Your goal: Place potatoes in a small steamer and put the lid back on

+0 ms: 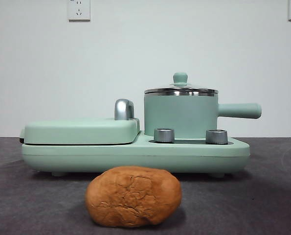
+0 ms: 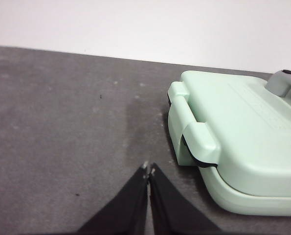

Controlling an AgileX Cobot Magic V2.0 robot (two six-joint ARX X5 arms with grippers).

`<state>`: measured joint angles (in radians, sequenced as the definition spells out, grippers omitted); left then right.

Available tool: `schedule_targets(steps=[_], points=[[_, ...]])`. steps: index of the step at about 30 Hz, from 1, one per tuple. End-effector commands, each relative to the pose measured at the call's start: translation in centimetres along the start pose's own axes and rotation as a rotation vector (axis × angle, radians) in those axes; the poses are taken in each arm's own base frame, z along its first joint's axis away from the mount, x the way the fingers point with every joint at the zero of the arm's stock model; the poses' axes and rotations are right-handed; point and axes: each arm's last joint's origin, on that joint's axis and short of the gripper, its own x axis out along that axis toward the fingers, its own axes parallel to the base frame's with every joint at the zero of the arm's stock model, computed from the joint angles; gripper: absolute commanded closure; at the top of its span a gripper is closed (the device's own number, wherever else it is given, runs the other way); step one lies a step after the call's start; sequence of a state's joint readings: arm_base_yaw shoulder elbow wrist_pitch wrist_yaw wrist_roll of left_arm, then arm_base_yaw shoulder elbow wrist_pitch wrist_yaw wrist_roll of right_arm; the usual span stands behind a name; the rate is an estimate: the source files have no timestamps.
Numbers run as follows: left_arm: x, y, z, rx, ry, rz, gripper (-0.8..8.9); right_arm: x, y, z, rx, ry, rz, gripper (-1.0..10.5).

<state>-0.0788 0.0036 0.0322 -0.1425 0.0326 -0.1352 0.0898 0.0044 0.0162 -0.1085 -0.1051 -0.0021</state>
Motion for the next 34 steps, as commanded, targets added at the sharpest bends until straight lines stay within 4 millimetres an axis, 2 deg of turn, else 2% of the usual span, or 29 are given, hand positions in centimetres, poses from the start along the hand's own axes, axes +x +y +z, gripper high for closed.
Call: schedule_targets(steps=[1, 4, 8, 12, 15, 20, 24, 29, 34], points=[[0.2, 0.1, -0.5, -0.107, 0.008, -0.002, 8.08, 0.0, 0.0, 0.0, 0.03, -0.008, -0.001, 9.4], [0.2, 0.0, -0.3, -0.188, -0.011, -0.005, 8.08, 0.0, 0.0, 0.2, 0.144, -0.028, 0.0, 9.4], [0.1, -0.1, 0.5, -0.24, -0.097, -0.03, 8.08, -0.1, 0.0, 1.5, 0.375, -0.162, 0.036, 9.4], [-0.1, -0.3, 1.9, -0.254, -0.233, -0.085, 8.08, -0.5, 0.1, 3.1, 0.371, -0.319, 0.07, 9.4], [-0.7, -0.6, 3.5, -0.298, -0.294, -0.109, 8.07, -1.0, 0.1, 4.5, 0.381, -0.37, 0.064, 9.4], [-1.6, -1.1, 7.1, -0.303, -0.267, -0.1, 8.05, -1.9, 0.0, 7.9, 0.383, -0.278, 0.008, 9.4], [-1.6, -1.5, 10.1, -0.263, -0.19, -0.078, 8.05, -2.1, 0.2, 10.9, 0.297, -0.216, 0.025, 9.4], [0.0, -2.3, 13.7, -0.185, -0.1, -0.159, 8.05, -1.2, 0.1, 14.2, 0.236, -0.118, 0.027, 9.4], [2.9, -3.2, 16.4, -0.081, -0.021, -0.255, 8.05, 0.9, 0.3, 16.9, 0.125, -0.05, 0.143, 9.4]])
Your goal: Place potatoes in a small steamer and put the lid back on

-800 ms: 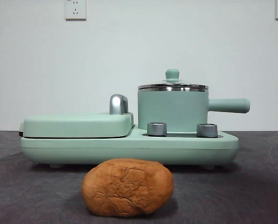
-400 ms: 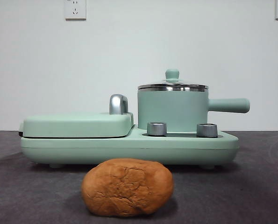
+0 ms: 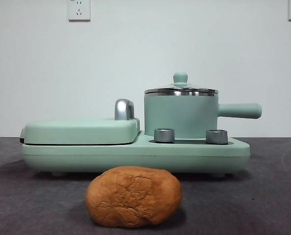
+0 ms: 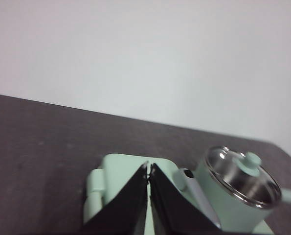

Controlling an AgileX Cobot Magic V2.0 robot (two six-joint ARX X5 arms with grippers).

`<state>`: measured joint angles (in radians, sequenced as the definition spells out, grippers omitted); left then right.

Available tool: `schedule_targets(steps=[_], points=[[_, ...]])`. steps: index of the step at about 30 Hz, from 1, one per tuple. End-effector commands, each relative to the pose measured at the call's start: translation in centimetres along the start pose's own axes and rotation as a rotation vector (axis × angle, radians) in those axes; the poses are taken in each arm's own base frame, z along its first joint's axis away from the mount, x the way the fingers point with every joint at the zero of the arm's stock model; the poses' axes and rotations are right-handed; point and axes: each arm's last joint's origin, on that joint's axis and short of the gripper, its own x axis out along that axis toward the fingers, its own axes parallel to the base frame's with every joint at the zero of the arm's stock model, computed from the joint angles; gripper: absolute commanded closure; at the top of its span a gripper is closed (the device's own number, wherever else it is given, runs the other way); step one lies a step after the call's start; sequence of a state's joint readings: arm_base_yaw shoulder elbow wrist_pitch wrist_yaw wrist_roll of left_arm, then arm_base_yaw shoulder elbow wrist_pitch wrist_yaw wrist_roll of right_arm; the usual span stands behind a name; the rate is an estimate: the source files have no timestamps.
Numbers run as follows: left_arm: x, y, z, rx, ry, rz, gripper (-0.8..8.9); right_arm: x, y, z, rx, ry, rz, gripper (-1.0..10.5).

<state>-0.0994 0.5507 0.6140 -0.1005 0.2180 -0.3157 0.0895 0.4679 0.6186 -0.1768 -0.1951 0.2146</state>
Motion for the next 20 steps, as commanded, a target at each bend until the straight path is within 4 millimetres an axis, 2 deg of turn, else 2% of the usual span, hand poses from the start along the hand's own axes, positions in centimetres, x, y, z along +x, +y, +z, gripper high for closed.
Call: schedule_targets(steps=[1, 6, 12, 20], points=[[1.8, -0.5, 1.3, 0.11, 0.038, -0.055, 8.05, 1.3, 0.3, 1.4, -0.096, 0.037, 0.076, 9.4], [5.1, -1.6, 2.6, 0.243, 0.104, -0.145, 8.06, 4.0, 0.5, 2.9, -0.148, 0.117, 0.199, 9.4], [8.6, -3.6, 3.5, 0.34, 0.162, -0.236, 8.07, 6.7, 1.2, 3.9, -0.18, 0.167, 0.265, 9.4], [12.6, -6.9, 3.4, 0.507, 0.26, -0.418, 8.08, 9.4, 2.1, 3.0, -0.259, 0.24, 0.337, 9.4]])
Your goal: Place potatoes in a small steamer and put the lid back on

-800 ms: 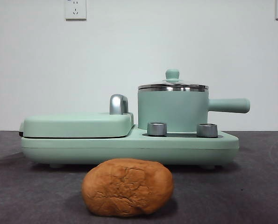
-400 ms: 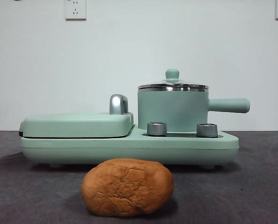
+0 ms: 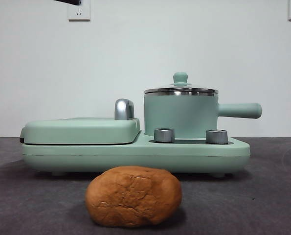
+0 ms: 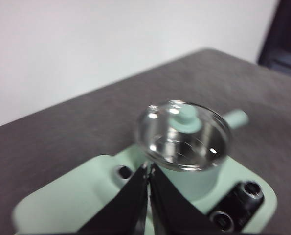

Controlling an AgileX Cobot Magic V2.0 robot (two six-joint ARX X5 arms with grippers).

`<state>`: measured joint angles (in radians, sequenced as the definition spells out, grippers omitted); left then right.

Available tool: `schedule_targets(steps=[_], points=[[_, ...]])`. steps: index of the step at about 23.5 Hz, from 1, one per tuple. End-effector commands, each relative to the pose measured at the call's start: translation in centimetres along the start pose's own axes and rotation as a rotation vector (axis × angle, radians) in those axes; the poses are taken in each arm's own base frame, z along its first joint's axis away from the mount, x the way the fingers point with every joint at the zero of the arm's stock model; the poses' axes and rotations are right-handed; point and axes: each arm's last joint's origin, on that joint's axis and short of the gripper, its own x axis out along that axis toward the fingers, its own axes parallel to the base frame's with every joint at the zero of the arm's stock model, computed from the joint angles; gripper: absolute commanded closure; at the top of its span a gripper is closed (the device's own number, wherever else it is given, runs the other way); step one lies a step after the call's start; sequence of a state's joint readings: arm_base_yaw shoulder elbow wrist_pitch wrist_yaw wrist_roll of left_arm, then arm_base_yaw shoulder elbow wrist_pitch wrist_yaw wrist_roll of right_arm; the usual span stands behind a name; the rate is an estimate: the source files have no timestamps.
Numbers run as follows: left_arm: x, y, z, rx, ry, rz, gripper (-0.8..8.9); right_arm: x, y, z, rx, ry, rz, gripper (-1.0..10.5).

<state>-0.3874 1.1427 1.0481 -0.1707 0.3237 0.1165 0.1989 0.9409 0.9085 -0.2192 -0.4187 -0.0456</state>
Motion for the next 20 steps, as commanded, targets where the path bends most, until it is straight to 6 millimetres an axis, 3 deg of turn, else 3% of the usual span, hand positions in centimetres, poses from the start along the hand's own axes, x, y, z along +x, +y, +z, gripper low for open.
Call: schedule_targets(steps=[1, 8, 12, 20], points=[[1.2, -0.4, 1.1, 0.132, 0.022, -0.053, 8.08, 0.7, 0.2, 0.2, -0.082, 0.012, 0.027, 9.4], [3.1, -1.0, 1.5, 0.182, 0.072, -0.105, 7.78, 1.1, 1.3, -0.6, -0.264, 0.079, 0.086, 9.2], [3.3, -1.5, 1.5, 0.188, 0.067, -0.122, 4.91, 1.2, 1.5, -0.8, -0.279, 0.097, 0.097, 7.8], [3.4, -2.3, 1.6, 0.194, 0.06, -0.15, 5.14, 1.1, 1.4, -0.8, -0.232, 0.104, 0.07, 7.6]])
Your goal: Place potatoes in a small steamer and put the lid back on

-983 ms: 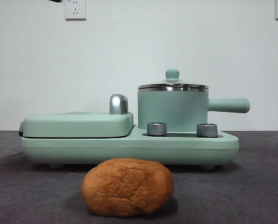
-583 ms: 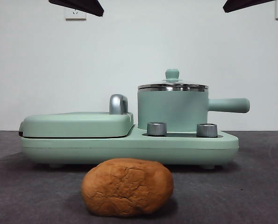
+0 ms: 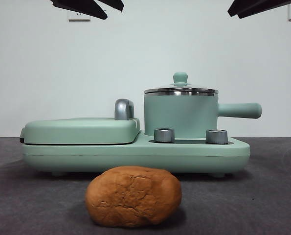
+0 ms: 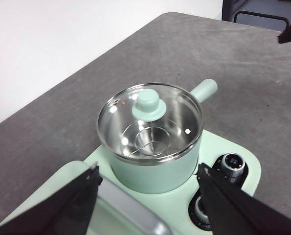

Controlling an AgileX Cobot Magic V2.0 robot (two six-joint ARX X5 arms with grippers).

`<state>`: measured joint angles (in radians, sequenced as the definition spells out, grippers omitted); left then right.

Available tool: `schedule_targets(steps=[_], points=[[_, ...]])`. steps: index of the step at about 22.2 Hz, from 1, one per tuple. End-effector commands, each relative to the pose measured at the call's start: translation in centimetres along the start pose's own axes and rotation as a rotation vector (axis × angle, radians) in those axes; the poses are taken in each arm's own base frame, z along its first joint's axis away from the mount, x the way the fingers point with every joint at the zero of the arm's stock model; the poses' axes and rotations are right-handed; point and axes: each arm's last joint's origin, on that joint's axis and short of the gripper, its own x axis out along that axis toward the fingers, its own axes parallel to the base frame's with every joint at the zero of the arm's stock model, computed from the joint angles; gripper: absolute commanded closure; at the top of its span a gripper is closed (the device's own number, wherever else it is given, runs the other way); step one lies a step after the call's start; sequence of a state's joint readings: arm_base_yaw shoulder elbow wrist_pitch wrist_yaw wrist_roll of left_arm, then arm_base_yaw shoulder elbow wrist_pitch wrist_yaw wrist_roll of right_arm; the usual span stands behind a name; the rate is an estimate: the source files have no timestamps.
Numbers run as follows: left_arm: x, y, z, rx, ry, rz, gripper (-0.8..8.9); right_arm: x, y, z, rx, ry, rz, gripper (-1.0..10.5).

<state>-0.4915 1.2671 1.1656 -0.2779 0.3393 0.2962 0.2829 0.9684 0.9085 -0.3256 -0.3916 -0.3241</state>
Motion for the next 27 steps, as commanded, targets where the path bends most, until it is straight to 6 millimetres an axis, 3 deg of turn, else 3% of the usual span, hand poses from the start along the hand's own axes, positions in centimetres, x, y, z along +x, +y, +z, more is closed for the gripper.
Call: schedule_targets(steps=[1, 5, 10, 17, 27], points=[[0.2, -0.4, 0.9, 0.026, -0.036, -0.014, 5.17, -0.1, 0.0, 0.6, 0.02, -0.018, -0.007, 7.6], [0.6, -0.8, 1.4, 0.047, -0.072, -0.004, 5.72, -0.1, 0.0, 0.6, 0.029, -0.019, -0.008, 7.6], [2.0, -0.9, 1.9, 0.067, -0.129, 0.041, 5.68, -0.1, 0.0, 0.6, 0.055, -0.019, -0.007, 7.6], [6.0, -0.6, 1.2, -0.005, -0.189, 0.033, 5.68, -0.1, 0.0, 0.6, 0.07, -0.02, -0.007, 7.6], [12.2, -0.3, -1.4, -0.119, -0.216, 0.009, 5.65, -0.1, 0.0, 0.6, 0.07, -0.022, -0.001, 7.6]])
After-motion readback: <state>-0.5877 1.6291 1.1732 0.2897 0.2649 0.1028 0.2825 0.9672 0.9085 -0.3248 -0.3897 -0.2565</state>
